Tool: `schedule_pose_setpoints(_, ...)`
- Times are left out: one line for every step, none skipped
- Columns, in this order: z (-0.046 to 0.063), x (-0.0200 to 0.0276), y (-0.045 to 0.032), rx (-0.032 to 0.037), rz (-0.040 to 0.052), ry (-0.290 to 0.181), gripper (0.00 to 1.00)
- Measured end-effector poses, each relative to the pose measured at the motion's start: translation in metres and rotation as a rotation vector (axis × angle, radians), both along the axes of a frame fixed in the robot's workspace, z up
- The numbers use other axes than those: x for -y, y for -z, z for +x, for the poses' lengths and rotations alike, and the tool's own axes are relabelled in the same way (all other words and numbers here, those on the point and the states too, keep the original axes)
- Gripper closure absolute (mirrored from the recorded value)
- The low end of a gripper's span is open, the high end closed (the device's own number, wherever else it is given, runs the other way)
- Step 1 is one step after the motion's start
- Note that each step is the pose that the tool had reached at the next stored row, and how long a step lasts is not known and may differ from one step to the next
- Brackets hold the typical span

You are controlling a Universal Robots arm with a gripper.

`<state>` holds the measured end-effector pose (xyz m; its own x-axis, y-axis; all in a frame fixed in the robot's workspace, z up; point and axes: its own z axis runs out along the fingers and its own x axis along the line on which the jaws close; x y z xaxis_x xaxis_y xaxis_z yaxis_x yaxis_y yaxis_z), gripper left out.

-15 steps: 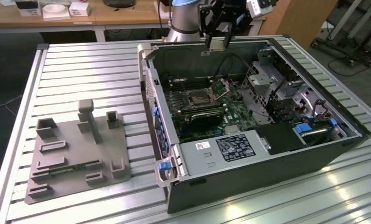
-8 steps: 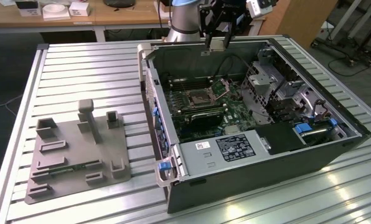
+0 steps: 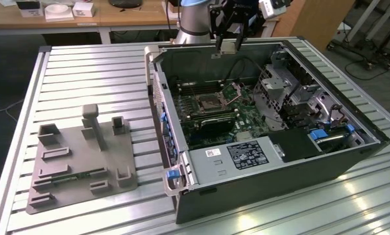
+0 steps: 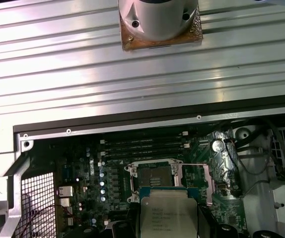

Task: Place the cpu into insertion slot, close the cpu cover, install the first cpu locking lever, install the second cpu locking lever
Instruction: 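Place the cpu into insertion slot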

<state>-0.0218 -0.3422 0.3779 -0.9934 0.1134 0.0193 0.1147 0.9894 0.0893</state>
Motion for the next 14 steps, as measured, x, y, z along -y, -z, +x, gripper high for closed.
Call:
schedule_pose_setpoints(0.0000, 0.0000, 0.0000, 0.0000, 0.0000, 0.001, 0.46)
schedule_pose_setpoints(0.0000, 0.0000, 0.0000, 0.0000, 0.0001, 0.001, 0.46)
schedule_pose_setpoints(0.0000, 0.0000, 0.0000, 0.0000, 0.0000, 0.002, 0.46)
schedule_pose_setpoints(0.0000, 0.0000, 0.0000, 0.0000, 0.0000, 0.003, 0.46)
schedule_pose_setpoints(0.0000, 0.0000, 0.0000, 0.0000, 0.0000, 0.004, 0.46)
schedule_pose_setpoints(0.0000, 0.0000, 0.0000, 0.0000, 0.0000, 0.004, 0.46)
schedule_pose_setpoints(0.0000, 0.0000, 0.0000, 0.0000, 0.0000, 0.005, 0.46)
schedule_pose_setpoints(0.0000, 0.0000, 0.0000, 0.0000, 0.0001, 0.006, 0.46)
schedule_pose_setpoints(0.0000, 0.0000, 0.0000, 0.0001, 0.0000, 0.007, 0.46)
schedule_pose_setpoints(0.0000, 0.0000, 0.0000, 0.0000, 0.0000, 0.007, 0.46)
schedule_pose_setpoints(0.0000, 0.0000, 0.0000, 0.0000, 0.0001, 0.008, 0.46)
schedule_pose_setpoints(0.0000, 0.0000, 0.0000, 0.0000, 0.0001, 0.009, 0.46)
schedule_pose_setpoints(0.0000, 0.0000, 0.0000, 0.0000, 0.0000, 0.009, 0.46)
schedule_pose_setpoints(0.0000, 0.0000, 0.0000, 0.0000, 0.0001, 0.010, 0.46)
